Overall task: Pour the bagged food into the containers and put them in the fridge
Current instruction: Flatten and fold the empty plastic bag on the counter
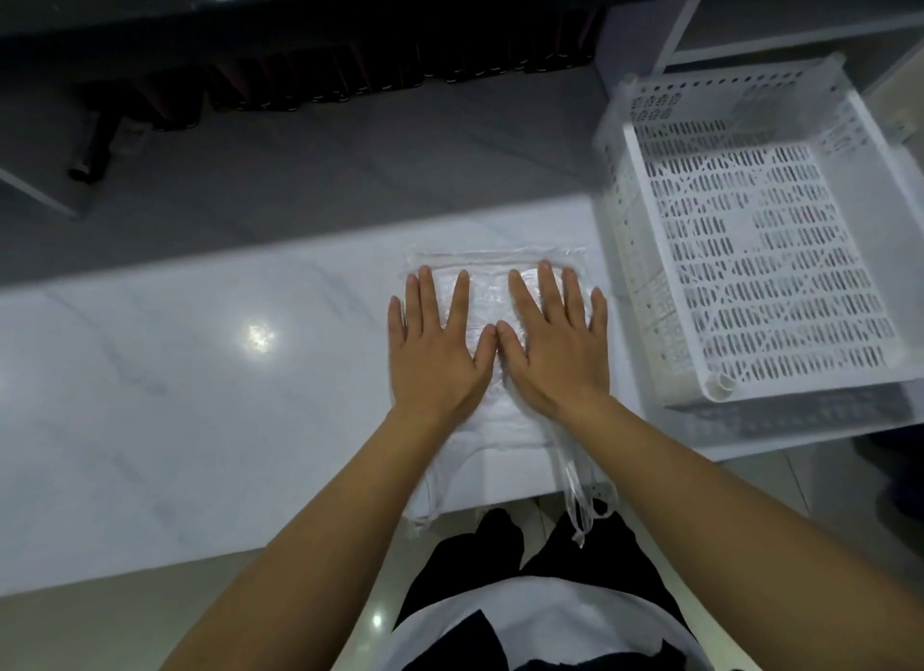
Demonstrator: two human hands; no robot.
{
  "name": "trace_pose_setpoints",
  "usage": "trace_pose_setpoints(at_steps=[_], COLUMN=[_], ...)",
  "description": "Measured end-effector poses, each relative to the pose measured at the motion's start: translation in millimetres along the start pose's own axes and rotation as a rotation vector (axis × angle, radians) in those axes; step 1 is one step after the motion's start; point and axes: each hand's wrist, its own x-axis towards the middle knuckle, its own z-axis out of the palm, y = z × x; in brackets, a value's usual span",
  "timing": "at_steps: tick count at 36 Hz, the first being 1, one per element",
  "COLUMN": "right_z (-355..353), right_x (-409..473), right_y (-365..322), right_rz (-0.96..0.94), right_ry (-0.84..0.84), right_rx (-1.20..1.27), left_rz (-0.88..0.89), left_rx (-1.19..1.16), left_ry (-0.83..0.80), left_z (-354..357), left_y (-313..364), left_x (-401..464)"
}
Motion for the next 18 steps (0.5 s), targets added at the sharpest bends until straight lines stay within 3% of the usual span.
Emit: trace_pose_setpoints(at_steps=[11,14,18], right_z=[2.8,3.2,0.9], right_x=[2.3,2.2,-1.0], right_y=[0.5,1.0,-0.3], right_rz=[-0.006,-0.002,-0.023], right_ry=[0.000,-0.011,0.011], right_rx=[-0.017,-0.011,0.067], left_rz=[0.064,0.065,-0.119], left_rx=[0.033,-0.191,-0.578], left_ry=[-0.043,-0.010,0.032], left_z=[-14.1,-31.4,-50.4], left_y=[-35.5,-33.6,-27.4], left_x=[5.3,-9.2,-55.2])
